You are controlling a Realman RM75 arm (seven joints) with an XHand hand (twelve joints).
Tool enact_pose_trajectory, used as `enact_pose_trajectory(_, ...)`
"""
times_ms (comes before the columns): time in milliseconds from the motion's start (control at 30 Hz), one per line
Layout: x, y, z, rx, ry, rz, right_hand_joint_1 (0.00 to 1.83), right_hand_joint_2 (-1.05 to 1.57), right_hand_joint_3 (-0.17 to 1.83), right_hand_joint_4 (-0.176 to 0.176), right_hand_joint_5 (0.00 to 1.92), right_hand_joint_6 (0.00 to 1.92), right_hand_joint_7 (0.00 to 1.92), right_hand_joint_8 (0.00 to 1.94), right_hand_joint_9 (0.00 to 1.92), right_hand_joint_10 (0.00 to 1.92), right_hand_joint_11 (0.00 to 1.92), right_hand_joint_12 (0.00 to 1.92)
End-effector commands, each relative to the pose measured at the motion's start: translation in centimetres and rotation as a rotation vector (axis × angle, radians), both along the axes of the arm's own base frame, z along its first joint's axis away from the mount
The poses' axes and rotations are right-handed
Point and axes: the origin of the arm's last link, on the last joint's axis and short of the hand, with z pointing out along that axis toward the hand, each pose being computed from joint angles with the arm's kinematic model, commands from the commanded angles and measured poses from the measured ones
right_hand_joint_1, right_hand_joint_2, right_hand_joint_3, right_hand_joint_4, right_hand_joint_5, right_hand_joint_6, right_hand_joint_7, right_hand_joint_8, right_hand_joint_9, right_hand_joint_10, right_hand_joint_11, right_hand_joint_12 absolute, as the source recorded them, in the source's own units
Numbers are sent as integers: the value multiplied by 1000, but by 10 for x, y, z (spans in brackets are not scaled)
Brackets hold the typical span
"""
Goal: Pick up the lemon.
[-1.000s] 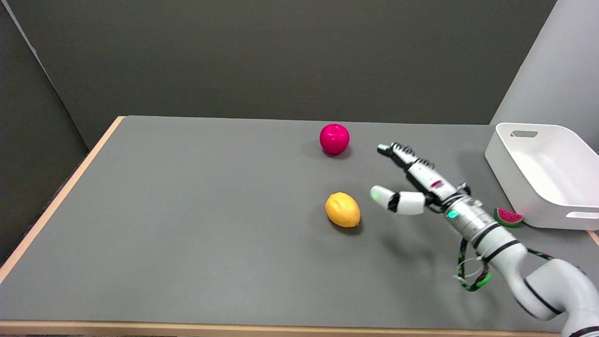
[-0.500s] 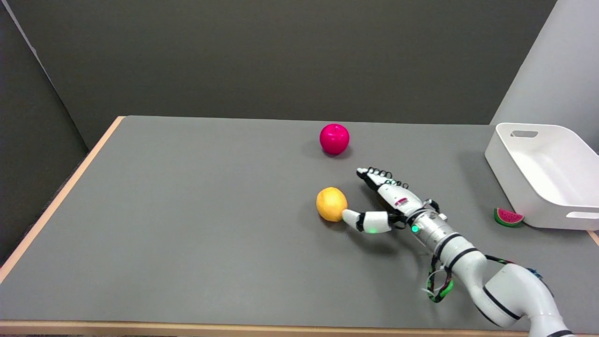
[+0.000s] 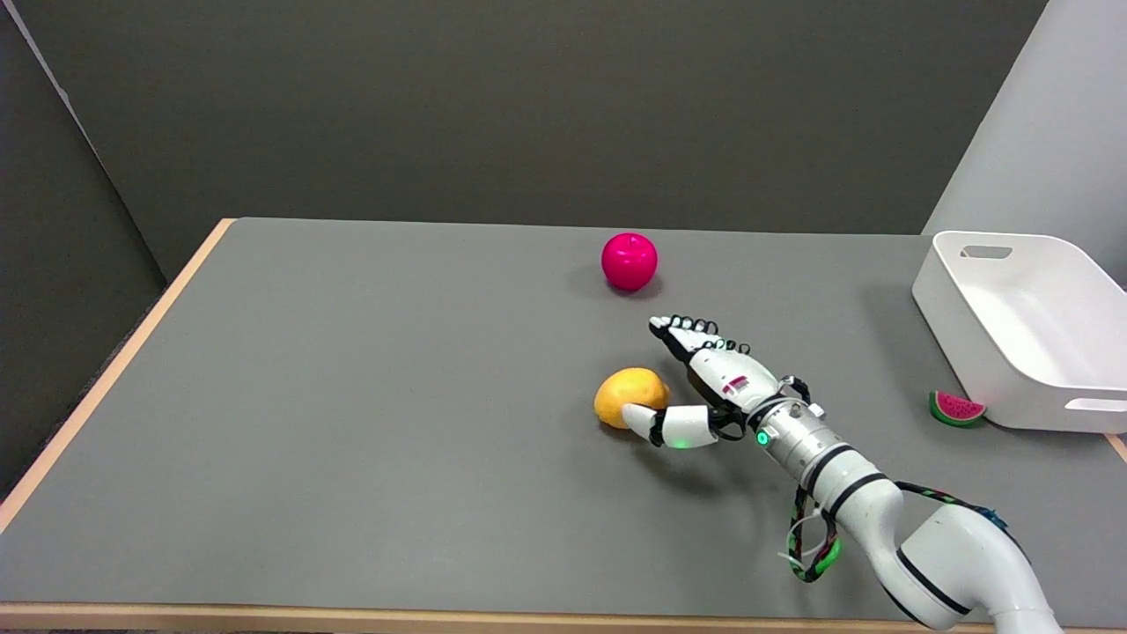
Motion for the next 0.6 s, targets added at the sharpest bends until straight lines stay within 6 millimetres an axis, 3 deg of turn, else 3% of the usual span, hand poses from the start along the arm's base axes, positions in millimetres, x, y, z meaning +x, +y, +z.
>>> enact_pose_trajectory(33, 12, 9, -17, 77, 20, 46, 372, 600, 796, -176, -1, 104, -1, -1, -1, -1, -1, -1)
enact_pose_trajectory(400, -27, 4, -16, 62, -11, -60, 337, 636, 789, -176, -1, 167, -1, -1, -1, -1, -1, 93)
enact_pose_trajectory(600, -30, -11, -20, 93, -40, -47, 341, 619, 814, -176, 33, 144, -1, 22, -1, -1, -1, 102)
